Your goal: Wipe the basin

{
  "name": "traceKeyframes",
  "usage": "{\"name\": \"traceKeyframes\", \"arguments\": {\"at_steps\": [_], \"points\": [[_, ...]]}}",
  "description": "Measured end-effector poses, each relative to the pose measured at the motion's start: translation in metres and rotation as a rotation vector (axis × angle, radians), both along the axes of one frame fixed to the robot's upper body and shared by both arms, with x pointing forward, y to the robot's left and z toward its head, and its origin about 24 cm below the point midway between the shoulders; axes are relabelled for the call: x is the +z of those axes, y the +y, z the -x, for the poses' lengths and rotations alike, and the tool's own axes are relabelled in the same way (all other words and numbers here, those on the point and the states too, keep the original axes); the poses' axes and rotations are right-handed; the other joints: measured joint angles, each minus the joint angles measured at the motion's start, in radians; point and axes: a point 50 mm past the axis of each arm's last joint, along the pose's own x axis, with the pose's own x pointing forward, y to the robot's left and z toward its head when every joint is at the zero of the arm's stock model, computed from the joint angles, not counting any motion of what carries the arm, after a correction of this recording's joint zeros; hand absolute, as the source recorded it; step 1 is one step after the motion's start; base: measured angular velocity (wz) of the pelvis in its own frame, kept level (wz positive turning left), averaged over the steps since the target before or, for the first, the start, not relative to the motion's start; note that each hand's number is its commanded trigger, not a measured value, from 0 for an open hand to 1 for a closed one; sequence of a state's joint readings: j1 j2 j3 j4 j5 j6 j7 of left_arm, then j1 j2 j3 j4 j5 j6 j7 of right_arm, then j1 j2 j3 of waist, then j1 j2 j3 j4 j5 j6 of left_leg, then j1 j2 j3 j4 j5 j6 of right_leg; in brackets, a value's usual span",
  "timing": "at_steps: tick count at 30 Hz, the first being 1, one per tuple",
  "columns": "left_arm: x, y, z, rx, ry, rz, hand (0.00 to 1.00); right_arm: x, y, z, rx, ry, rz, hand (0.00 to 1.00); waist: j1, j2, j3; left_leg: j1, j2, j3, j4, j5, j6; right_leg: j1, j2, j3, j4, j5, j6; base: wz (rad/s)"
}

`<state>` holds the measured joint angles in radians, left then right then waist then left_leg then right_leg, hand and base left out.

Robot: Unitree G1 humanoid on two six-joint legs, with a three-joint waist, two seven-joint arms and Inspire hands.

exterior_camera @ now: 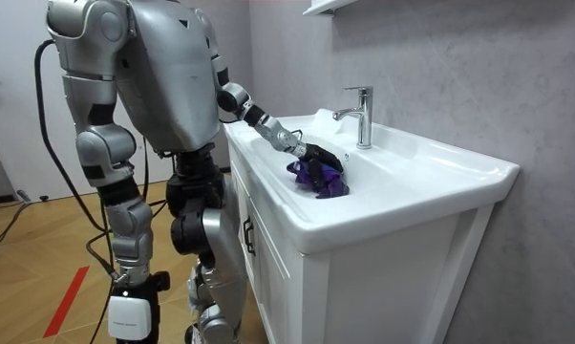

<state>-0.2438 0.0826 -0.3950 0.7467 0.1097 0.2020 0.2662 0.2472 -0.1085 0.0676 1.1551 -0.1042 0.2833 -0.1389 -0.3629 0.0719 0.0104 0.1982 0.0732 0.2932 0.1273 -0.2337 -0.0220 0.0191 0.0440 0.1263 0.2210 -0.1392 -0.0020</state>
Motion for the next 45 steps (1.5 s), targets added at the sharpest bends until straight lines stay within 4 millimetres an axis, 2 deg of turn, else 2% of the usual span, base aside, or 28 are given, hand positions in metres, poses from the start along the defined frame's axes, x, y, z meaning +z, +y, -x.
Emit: {"name": "traceKeyframes", "arguments": {"at_steps": [9,15,17,24,30,33,36,38,39,42,44,45], "points": [[0.015,-0.019,-0.011,-0.124,-0.056,0.001,1.0,-0.002,0.003,-0.015,0.042,-0.031,-0.022,0.0,0.002,-0.004,0.0033,-0.016,-0.017,-0.008,-0.001,-0.008,0.013,-0.009,-0.013,-0.005,-0.001,-0.011,0.014,0.06],[0.024,-0.036,-0.013,-0.222,-0.093,-0.009,1.0,-0.003,0.004,-0.019,0.116,-0.002,-0.027,0.0,0.001,0.002,0.0067,-0.029,-0.025,-0.01,0.001,-0.008,0.015,0.013,-0.028,-0.029,-0.033,-0.011,0.022,0.15],[0.027,-0.043,-0.012,-0.261,-0.098,0.005,1.0,-0.002,0.002,-0.024,0.124,-0.013,-0.027,0.0,0.002,0.001,0.0075,-0.031,-0.029,-0.011,0.002,-0.006,0.017,0.016,-0.038,-0.048,-0.039,-0.014,0.025,0.2],[0.03,-0.055,-0.008,-0.389,-0.129,-0.022,1.0,-0.002,0.001,-0.038,0.157,-0.075,-0.025,0.0,0.013,-0.002,0.0104,-0.029,-0.033,-0.021,0.004,-0.006,0.018,0.035,-0.046,-0.07,-0.054,-0.015,0.027,0.1],[0.029,-0.06,0.005,-0.441,-0.144,-0.009,1.0,-0.002,0.002,-0.043,0.158,-0.096,-0.03,0.0,0.042,-0.004,0.0098,-0.028,-0.032,-0.023,0.004,-0.005,0.018,0.032,-0.046,-0.077,-0.056,-0.023,0.025,0.03],[0.021,-0.055,0.016,-0.457,-0.131,-0.007,1.0,-0.002,0.002,-0.042,0.138,-0.097,-0.032,0.0,0.073,-0.016,0.0098,-0.023,-0.031,-0.024,0.004,-0.005,0.018,0.033,-0.044,-0.077,-0.049,-0.029,0.023,0.01],[0.016,-0.051,0.023,-0.444,-0.126,0.015,1.0,-0.002,0.002,-0.042,0.116,-0.105,-0.032,0.0,0.108,-0.044,0.0101,-0.019,-0.028,-0.023,0.002,-0.005,0.017,0.035,-0.04,-0.078,-0.047,-0.03,0.022,-0.02],[0.008,-0.039,0.03,-0.394,-0.119,0.042,1.0,-0.002,0.0,-0.043,0.094,-0.124,-0.018,0.0,0.134,-0.066,0.0074,-0.015,-0.028,-0.023,0.002,-0.005,0.017,0.037,-0.038,-0.076,-0.045,-0.029,0.02,-0.06],[0.006,-0.036,0.033,-0.378,-0.117,0.049,1.0,-0.001,-0.001,-0.044,0.078,-0.135,-0.011,0.0,0.14,-0.069,0.0066,-0.014,-0.028,-0.022,0.002,-0.005,0.017,0.037,-0.038,-0.076,-0.043,-0.03,0.02,-0.05],[-0.003,-0.014,0.047,-0.271,-0.111,0.064,1.0,0.0,-0.008,-0.043,0.025,-0.154,0.041,0.0,0.176,-0.077,0.0023,-0.013,-0.028,-0.025,0.0,-0.005,0.017,0.039,-0.038,-0.075,-0.037,-0.03,0.02,-0.05],[-0.008,0.018,0.06,-0.139,-0.125,0.022,1.0,0.001,-0.012,-0.043,-0.013,-0.173,0.068,0.0,0.199,-0.077,-0.0012,-0.011,-0.026,-0.026,-0.001,-0.005,0.016,0.037,-0.034,-0.077,-0.036,-0.028,0.017,0.0],[-0.008,0.027,0.063,-0.11,-0.13,-0.002,1.0,0.001,-0.013,-0.042,-0.023,-0.173,0.074,0.0,0.21,-0.074,-0.0035,-0.013,-0.024,-0.026,-0.002,-0.005,0.015,0.034,-0.033,-0.077,-0.036,-0.027,0.016,0.0]]}}
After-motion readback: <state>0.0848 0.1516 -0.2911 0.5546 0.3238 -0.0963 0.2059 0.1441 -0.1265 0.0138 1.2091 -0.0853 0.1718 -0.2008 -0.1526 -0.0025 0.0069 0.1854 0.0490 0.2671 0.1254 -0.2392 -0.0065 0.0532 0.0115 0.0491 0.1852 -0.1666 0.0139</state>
